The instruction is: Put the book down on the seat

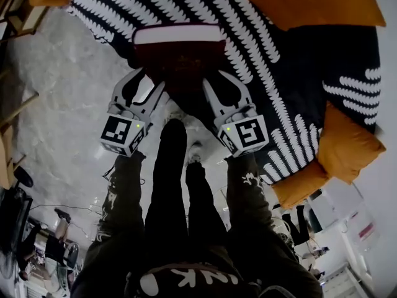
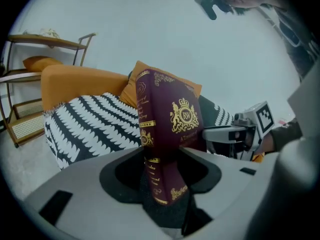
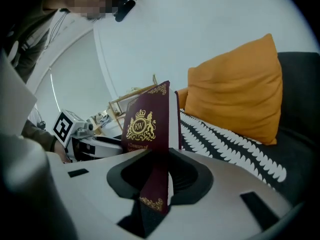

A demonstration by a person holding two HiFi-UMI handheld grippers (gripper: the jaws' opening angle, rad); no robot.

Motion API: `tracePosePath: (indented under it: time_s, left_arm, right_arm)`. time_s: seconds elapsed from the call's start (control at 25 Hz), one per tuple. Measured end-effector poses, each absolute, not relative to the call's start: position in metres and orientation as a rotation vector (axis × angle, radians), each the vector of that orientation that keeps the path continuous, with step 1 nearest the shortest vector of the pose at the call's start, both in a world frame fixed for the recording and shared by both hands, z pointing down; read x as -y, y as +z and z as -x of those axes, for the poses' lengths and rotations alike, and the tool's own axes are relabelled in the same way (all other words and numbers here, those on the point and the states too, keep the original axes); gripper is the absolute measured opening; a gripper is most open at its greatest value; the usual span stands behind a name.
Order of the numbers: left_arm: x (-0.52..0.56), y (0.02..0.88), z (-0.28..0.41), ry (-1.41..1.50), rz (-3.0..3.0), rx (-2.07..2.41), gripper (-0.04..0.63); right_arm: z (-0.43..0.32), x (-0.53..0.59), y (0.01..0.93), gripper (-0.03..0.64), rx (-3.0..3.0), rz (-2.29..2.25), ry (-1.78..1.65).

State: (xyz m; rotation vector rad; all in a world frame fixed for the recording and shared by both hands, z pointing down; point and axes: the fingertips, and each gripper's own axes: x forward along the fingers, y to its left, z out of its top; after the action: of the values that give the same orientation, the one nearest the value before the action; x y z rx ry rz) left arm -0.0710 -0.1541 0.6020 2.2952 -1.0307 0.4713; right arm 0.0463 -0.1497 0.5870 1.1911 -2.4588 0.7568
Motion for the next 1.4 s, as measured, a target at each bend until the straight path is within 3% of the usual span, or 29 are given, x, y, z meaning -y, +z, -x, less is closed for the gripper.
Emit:
tracePosePath:
  time_s: [0.16,0.44,0.68,0.96,1.12,1.32,1.4]
  left_arm:
    - [0.154,0.589,0.059,0.517,-2.313,1.034,0.19]
    - [0.174,0.69,0.107,0.439,-2.24,1.0,0.195]
    - [0.194,0.712,0.11,0.343,-2.197,1.001,0.195]
    - [0.205,0.715,0.113,0.266,-2.214,1.002,0.147]
    - [0.217,0.703,0.119,0.234,-2.246,1.041,0.031]
    - [0.224,0.689,0.115,0.208,-2.304,1.042,0.005]
    - [0.227,0.676,0.112,0.229,-2.341,1.046,0.005]
  right_arm:
    - [-0.06,0.148,0.58,0.106,2.466,-1.222,0.783]
    - [-0.013,0.169,0.678,0.107,2.39,-1.23,0.87]
    - [-0.014,0.186,0.699,0.109,2.376,-1.251,0.928]
    - [-0.021,0.191,0.712,0.12,2.386,-1.232,0.977]
    - [-0.029,0.197,0.71,0.121,2.375,-1.259,0.932]
    - [-0.05,0.206,0.697,0.008,2.347,-1.364,0.791]
    - [-0.049,0.208,0.685,0.008,2.363,-1.353,0.74]
